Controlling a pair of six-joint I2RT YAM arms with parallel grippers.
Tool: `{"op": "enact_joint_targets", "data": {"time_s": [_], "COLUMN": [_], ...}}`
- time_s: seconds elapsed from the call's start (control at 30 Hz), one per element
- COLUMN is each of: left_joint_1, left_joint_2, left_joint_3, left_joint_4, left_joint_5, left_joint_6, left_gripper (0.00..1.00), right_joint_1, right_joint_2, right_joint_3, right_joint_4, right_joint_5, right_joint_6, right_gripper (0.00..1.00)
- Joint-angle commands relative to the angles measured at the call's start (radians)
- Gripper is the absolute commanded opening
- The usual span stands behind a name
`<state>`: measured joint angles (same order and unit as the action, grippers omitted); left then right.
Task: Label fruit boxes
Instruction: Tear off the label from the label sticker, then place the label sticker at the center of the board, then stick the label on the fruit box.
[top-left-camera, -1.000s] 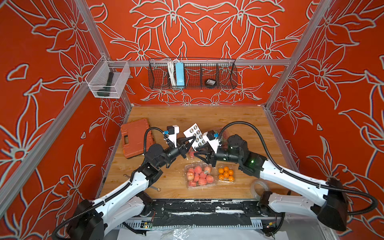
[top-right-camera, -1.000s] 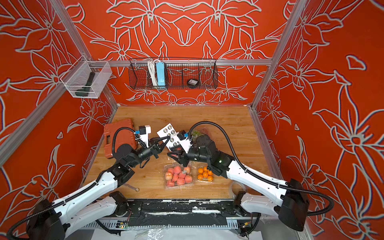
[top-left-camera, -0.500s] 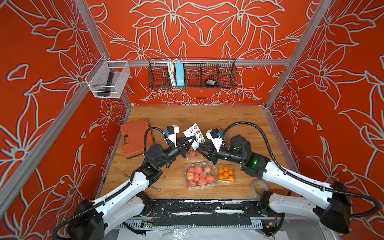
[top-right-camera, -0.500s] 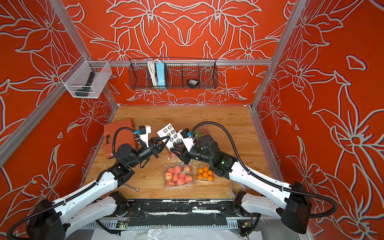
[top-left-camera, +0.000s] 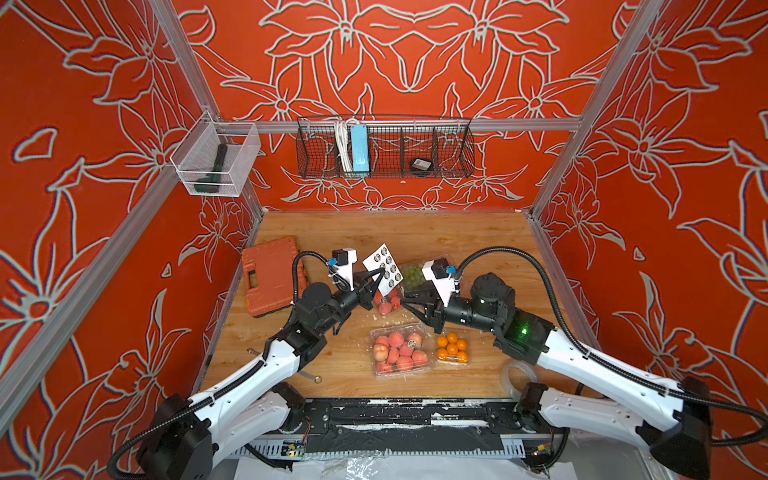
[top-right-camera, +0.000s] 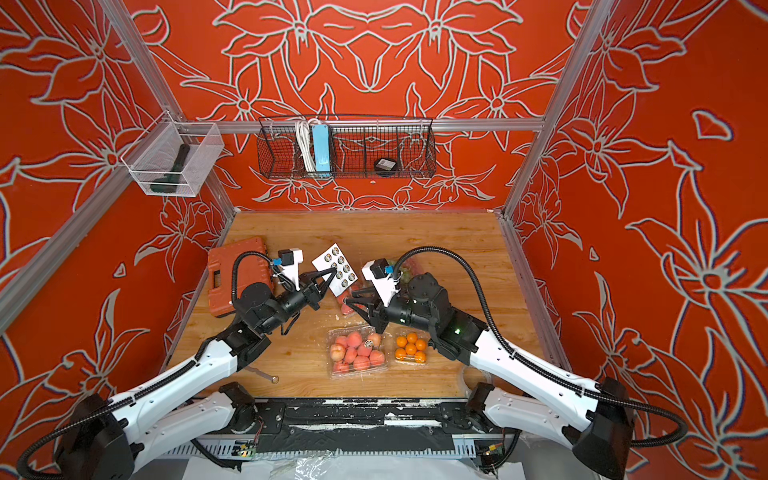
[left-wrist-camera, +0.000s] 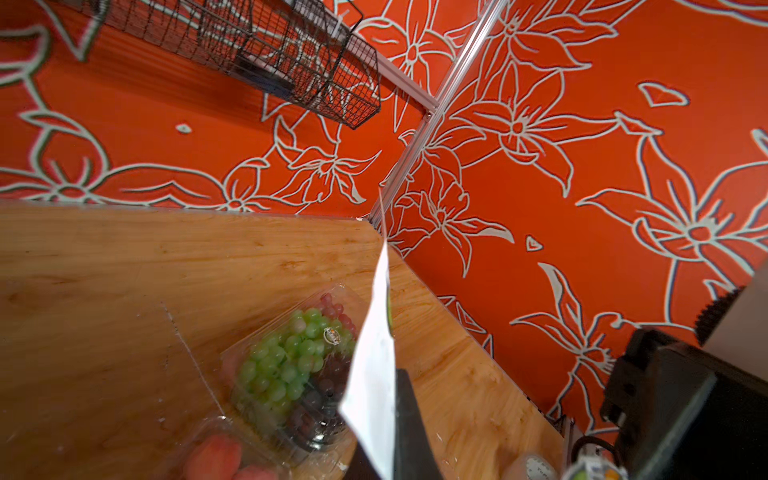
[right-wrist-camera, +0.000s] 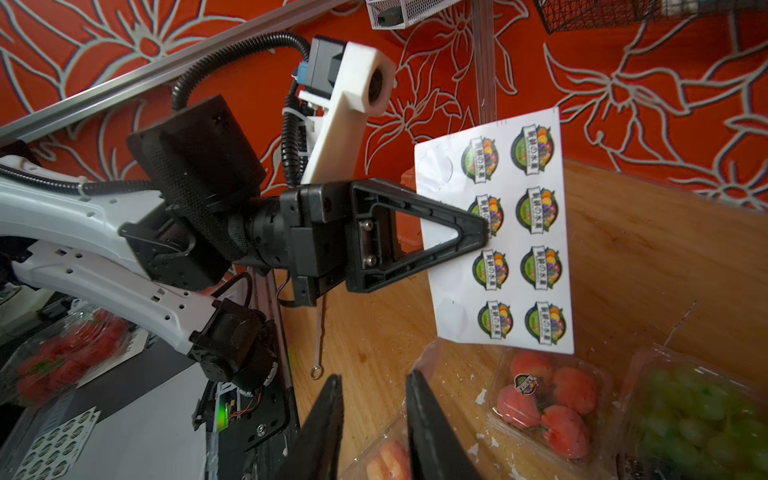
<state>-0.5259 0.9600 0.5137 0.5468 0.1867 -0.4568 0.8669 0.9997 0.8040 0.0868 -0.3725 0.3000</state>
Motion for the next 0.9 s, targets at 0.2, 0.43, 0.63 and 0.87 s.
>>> {"op": "enact_joint_targets", "data": {"time_s": [0.2, 0.43, 0.63, 0.87], "left_joint_1": [0.110, 0.111, 0.110, 0.111], "left_joint_2": [0.014, 0.053, 0.097, 0.202], "left_joint_3": [-0.109, -0.223, -0.185, -0.140], "left_joint_4": [-0.235, -0.318, -0.409, -0.463], "left_joint_5": [0.008, -0.127, -0.142, -0.246], "left_joint_6": [-0.057, -0.082, -0.065, -0.066], "left_gripper": [0.00, 0.00, 0.02, 0.06], "right_joint_1": [-0.039, -0.050, -0.059, -0.129], "right_joint_2": [-0.134, -0.231, -0.374, -0.355], "right_joint_3": [-0.127, -0.253, -0.288, -0.337], "right_joint_4": [-0.137, -0.246, -0.442, -0.462], "right_joint_5": [-0.059, 0.001, 0.058, -0.018], "right_joint_6": [0.259, 0.382, 0.412, 0.429], "right_gripper": [0.29, 0.26, 0.24, 0.23]}}
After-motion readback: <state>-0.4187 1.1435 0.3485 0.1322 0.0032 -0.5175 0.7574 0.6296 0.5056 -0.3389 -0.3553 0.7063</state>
